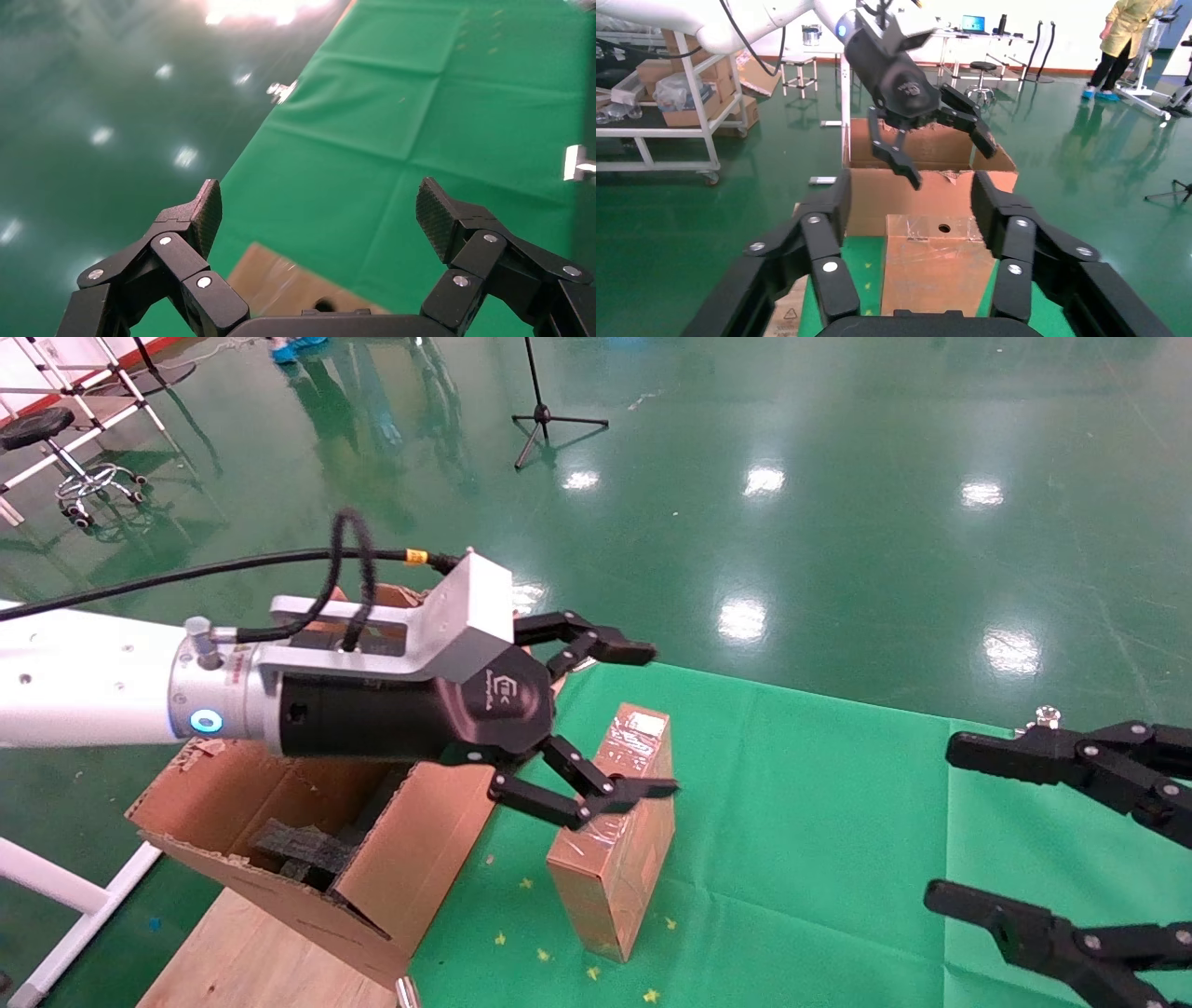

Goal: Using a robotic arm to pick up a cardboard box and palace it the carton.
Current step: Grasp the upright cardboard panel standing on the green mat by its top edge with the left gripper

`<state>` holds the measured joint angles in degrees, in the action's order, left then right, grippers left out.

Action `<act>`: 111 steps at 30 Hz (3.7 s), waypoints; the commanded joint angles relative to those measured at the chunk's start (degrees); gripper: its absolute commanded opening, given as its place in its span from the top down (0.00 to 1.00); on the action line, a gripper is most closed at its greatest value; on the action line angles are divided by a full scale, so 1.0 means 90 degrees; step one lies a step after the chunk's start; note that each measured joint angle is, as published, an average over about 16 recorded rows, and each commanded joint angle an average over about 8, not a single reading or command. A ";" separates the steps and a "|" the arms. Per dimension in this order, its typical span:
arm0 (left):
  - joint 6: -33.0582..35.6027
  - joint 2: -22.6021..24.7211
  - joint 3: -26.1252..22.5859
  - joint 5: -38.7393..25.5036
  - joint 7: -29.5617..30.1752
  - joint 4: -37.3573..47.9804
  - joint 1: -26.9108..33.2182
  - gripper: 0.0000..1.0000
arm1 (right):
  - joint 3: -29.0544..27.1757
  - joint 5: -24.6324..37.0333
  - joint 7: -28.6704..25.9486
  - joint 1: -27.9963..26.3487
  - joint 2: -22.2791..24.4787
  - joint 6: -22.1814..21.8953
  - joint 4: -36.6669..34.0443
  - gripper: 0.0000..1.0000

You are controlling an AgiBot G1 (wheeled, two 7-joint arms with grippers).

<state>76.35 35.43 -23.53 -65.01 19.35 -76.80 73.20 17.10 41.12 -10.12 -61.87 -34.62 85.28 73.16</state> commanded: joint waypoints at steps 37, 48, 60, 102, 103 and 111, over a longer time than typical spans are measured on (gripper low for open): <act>0.1132 0.1959 -0.2093 -0.3777 0.4940 -0.0096 0.3114 0.00 | 0.0012 -0.0007 0.0006 -0.0004 0.0004 -0.0004 -0.0002 1.00; 0.1362 0.2311 -0.2717 -0.4543 0.6455 -0.0065 0.3521 0.00 | 0.0015 -0.0010 0.0008 -0.0004 0.0005 -0.0005 -0.0002 1.00; 0.1266 0.2704 -0.3369 -0.5511 0.8826 -0.0087 0.3459 0.00 | 0.0018 -0.0012 0.0009 -0.0005 0.0007 -0.0006 -0.0002 1.00; 0.1395 0.2738 -0.4063 -0.4872 0.9678 -0.0052 0.3192 1.00 | 0.0023 -0.0017 0.0013 -0.0004 0.0009 -0.0011 -0.0004 0.00; 0.1395 0.2738 -0.4061 -0.4873 0.9678 -0.0053 0.3191 1.00 | 0.0023 -0.0017 0.0013 -0.0005 0.0009 -0.0011 -0.0004 0.00; 0.1391 0.2735 -0.4048 -0.4876 0.9682 -0.0056 0.3184 1.00 | 0.0023 -0.0017 0.0013 -0.0005 0.0009 -0.0010 -0.0004 0.00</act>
<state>88.82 60.06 -59.99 -108.92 106.42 -77.18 101.89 17.31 40.96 -10.00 -61.91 -34.54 85.19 73.13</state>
